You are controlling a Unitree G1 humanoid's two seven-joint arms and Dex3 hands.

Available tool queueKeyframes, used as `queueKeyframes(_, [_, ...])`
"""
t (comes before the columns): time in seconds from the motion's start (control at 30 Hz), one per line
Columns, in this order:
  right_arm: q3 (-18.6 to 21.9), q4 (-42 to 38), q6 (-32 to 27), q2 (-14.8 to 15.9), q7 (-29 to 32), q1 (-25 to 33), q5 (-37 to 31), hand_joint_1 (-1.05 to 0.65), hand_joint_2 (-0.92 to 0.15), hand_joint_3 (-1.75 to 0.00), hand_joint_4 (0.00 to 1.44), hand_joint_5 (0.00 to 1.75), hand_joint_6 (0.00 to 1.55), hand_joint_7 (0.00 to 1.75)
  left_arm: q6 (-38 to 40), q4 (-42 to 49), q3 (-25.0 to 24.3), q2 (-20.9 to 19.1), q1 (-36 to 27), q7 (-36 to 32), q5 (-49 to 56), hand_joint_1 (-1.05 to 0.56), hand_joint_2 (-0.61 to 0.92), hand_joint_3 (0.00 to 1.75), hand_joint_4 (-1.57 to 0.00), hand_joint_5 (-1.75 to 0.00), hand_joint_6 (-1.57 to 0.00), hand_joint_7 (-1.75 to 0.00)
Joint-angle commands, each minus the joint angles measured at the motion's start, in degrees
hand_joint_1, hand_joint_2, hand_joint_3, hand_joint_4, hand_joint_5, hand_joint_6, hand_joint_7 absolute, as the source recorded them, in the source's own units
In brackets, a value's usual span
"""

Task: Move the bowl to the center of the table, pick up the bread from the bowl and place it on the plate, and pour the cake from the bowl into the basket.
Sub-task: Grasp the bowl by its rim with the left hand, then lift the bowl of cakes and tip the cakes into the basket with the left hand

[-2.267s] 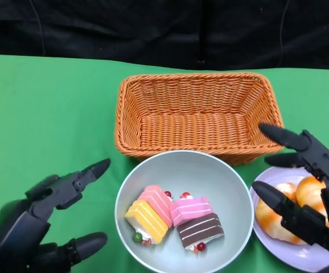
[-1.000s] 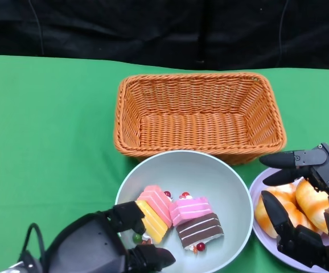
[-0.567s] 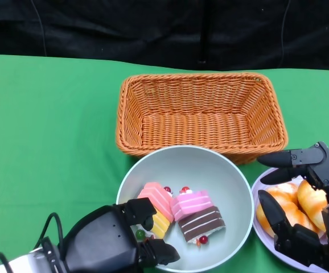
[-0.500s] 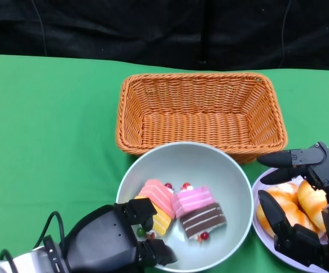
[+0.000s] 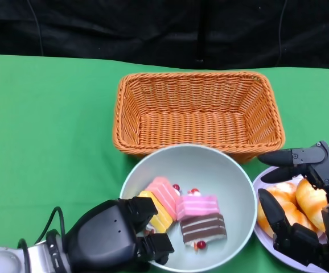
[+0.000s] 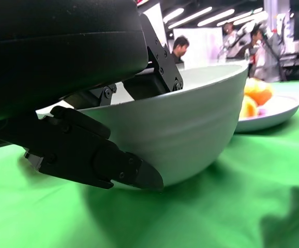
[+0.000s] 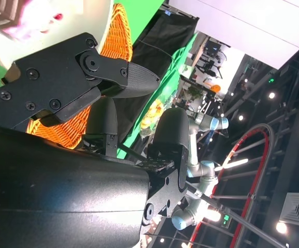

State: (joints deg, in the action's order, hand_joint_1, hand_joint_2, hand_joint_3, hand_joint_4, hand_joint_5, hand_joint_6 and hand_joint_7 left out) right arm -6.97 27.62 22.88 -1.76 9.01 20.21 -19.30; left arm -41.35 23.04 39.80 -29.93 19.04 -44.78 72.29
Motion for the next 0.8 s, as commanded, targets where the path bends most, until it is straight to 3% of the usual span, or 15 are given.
queueKeyframes(0.03, [0.34, -0.32, 0.65, -0.37, 0.84, -0.37, 0.25, -0.26, -0.6, -0.87, 0.45, 1.41, 0.25, 1.31, -0.85, -6.73, -2.16, -4.23, -2.19, 2.26, -3.03, -0.33, 0.92, 0.03, -0.92, -1.75, -0.83, -1.39])
queueKeyframes(0.33, [0.16, -1.01, 1.29, -1.32, 2.6, -0.79, -1.59, -0.26, -0.57, -0.95, 0.48, 1.4, 0.26, 1.33, -5.43, -21.96, -10.92, -11.68, -8.55, 17.19, -16.65, -0.32, 0.92, 0.06, -0.91, -1.75, -0.82, -1.47])
queueKeyframes(0.5, [0.81, -2.99, 3.84, -2.09, 4.85, -1.51, -1.09, -0.23, -0.55, -0.98, 0.5, 1.42, 0.29, 1.34, -6.33, -25.39, -15.1, -11.7, -10.67, 22.45, -20.4, -0.33, 0.91, 0.06, -0.91, -1.75, -0.81, -1.47])
queueKeyframes(0.63, [2.28, -3.48, 8.5, -2.62, 7.94, -1.67, -2.42, -0.25, -0.63, -0.9, 0.53, 1.51, 0.38, 1.29, -6.36, -27.92, -19.24, -11.85, -11.98, 25.06, -21.94, -0.3, 0.92, 0.06, -0.92, -1.75, -0.8, -1.55])
queueKeyframes(0.7, [2.44, -3.14, 9.28, -2.99, 8.38, -1.55, -2.22, -0.16, -0.53, -1.17, 0.56, 1.59, 0.44, 1.33, -6.93, -28.36, -20.93, -12.02, -12.09, 26.38, -23.06, -0.29, 0.92, 0.07, -0.93, -1.75, -0.77, -1.62])
queueKeyframes(0.8, [2.47, -3.26, 9.96, -3.05, 7.85, -0.79, -0.29, -0.09, -0.46, -1.33, 0.72, 1.68, 0.61, 1.42, -7.98, -28.59, -23.34, -12.33, -11.6, 28.34, -24.82, -0.28, 0.92, 0.09, -0.92, -1.75, -0.72, -1.7])
